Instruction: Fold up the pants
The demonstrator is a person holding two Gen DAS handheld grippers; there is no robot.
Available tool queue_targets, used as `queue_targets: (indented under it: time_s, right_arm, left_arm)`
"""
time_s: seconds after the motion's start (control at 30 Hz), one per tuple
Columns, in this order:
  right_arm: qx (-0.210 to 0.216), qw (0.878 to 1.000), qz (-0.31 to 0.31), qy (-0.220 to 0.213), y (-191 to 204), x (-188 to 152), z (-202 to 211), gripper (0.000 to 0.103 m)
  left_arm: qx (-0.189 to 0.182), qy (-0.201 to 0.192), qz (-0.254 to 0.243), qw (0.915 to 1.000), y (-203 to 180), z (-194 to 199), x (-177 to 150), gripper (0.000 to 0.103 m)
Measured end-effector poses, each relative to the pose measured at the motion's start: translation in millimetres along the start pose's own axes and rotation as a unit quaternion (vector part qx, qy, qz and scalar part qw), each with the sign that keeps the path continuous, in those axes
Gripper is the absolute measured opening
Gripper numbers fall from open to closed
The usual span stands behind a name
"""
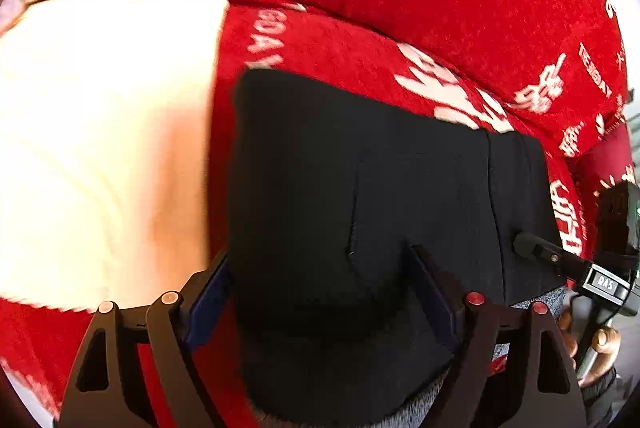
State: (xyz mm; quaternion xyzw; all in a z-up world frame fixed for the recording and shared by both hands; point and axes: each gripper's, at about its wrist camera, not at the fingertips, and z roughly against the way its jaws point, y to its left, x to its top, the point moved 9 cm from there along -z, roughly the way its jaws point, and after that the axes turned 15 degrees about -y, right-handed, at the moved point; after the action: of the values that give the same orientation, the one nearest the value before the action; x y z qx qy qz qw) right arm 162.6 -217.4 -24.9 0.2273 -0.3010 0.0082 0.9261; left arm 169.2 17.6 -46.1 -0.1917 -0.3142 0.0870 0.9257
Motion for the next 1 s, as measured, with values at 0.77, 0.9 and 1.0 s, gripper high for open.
queue_targets:
  time_s: [0.77, 0.9, 1.0]
  right_arm:
    - [-0.013, 0.969, 0.224, -0.1, 47.5, -57.9, 62.8, 0.084]
    - [-0.02, 0.969, 0.228, -0.096, 42.0, -64.3, 53.1, 0.088]
    - [-0.028, 0.964, 0.25, -0.086, 48.3, -63.8, 54.5, 0.09]
  left_arm:
    - [-0.011, -0.05, -0.053, 0.9973, -45.6, 39.6, -57.4, 0.085]
    - [-0.007, -0.049, -0.069, 0.9964, -47.7, 31.8, -64.4, 0.088]
    - [0.005, -0.043, -0.091, 0.9949, -51.8, 35.3, -59.9, 0.088]
